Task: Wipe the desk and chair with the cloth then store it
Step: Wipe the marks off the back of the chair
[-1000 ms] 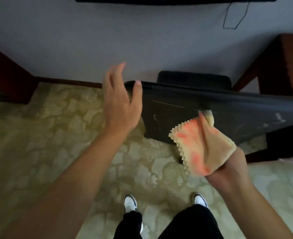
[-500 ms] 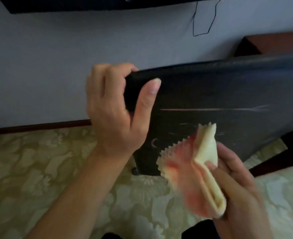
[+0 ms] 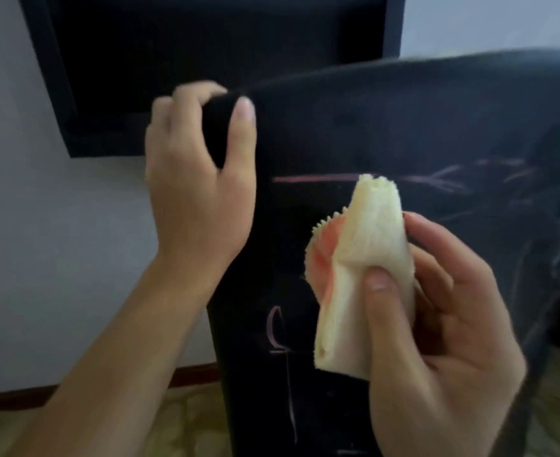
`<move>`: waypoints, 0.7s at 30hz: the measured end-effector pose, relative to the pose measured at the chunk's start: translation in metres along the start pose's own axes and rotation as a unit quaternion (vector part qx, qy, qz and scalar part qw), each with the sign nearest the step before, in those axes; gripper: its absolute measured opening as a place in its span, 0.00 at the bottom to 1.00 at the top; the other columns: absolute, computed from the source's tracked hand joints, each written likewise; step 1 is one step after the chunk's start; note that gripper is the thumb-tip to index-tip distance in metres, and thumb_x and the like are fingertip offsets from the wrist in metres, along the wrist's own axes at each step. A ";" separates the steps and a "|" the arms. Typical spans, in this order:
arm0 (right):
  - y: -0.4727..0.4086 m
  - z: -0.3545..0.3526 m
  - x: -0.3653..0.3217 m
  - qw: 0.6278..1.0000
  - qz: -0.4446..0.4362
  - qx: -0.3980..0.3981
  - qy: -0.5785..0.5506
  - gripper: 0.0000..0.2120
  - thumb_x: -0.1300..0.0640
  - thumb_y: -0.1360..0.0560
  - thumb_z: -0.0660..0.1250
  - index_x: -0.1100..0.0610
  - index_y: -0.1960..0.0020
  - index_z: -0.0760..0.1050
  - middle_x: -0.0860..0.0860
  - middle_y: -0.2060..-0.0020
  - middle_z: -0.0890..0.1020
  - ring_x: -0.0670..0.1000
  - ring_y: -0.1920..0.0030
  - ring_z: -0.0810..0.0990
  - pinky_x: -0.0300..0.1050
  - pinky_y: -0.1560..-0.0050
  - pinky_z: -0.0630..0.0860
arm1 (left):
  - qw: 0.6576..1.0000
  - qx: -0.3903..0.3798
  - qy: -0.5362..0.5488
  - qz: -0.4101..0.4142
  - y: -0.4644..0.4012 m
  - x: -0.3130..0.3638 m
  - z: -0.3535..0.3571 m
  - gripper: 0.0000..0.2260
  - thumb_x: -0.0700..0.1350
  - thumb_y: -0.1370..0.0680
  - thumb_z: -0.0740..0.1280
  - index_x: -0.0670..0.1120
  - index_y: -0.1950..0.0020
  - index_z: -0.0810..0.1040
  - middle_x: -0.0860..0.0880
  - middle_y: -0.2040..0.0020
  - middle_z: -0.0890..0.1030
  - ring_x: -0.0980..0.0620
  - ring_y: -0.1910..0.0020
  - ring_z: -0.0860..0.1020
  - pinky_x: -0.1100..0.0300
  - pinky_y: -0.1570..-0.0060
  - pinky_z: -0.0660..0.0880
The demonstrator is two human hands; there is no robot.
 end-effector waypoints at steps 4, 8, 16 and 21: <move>-0.037 -0.001 -0.010 0.999 -0.037 -0.018 0.029 0.19 0.66 0.23 0.66 0.50 0.37 0.75 0.46 0.58 0.83 0.49 0.68 0.81 0.43 0.69 0.79 | 0.999 -0.013 0.021 -0.048 -0.001 0.002 0.001 0.13 0.53 0.20 0.61 0.48 0.40 0.77 0.56 0.47 0.73 0.55 0.46 0.74 0.66 0.45 0.69; -0.048 0.005 -0.020 0.987 -0.107 -0.007 0.117 0.17 0.68 0.23 0.67 0.57 0.36 0.75 0.44 0.55 0.81 0.42 0.69 0.76 0.28 0.68 0.71 | 0.997 -0.009 0.055 -0.060 0.000 0.001 -0.003 0.11 0.52 0.20 0.63 0.50 0.41 0.77 0.58 0.47 0.74 0.57 0.45 0.74 0.67 0.44 0.68; -0.053 0.019 -0.076 0.922 -0.345 0.074 0.158 0.13 0.65 0.18 0.60 0.60 0.34 0.69 0.53 0.39 0.77 0.54 0.40 0.81 0.53 0.41 0.78 | 0.989 -0.005 0.126 -0.076 -0.002 -0.012 -0.001 0.10 0.48 0.19 0.62 0.48 0.42 0.79 0.54 0.48 0.79 0.57 0.47 0.77 0.60 0.45 0.73; -0.037 0.083 0.017 0.899 -0.308 -0.140 0.277 0.19 0.61 0.17 0.57 0.62 0.27 0.67 0.59 0.27 0.69 0.61 0.24 0.62 0.66 0.28 0.62 | 0.970 -0.033 0.202 -0.131 0.010 -0.034 -0.004 0.10 0.49 0.18 0.61 0.49 0.39 0.74 0.59 0.48 0.78 0.60 0.47 0.78 0.61 0.45 0.75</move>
Point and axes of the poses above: each hand's wrist, its own y-axis away from the middle knuckle, its own z-axis out of the palm, x = y × z, the point moved 8 cm from there along -y, towards the middle knuckle
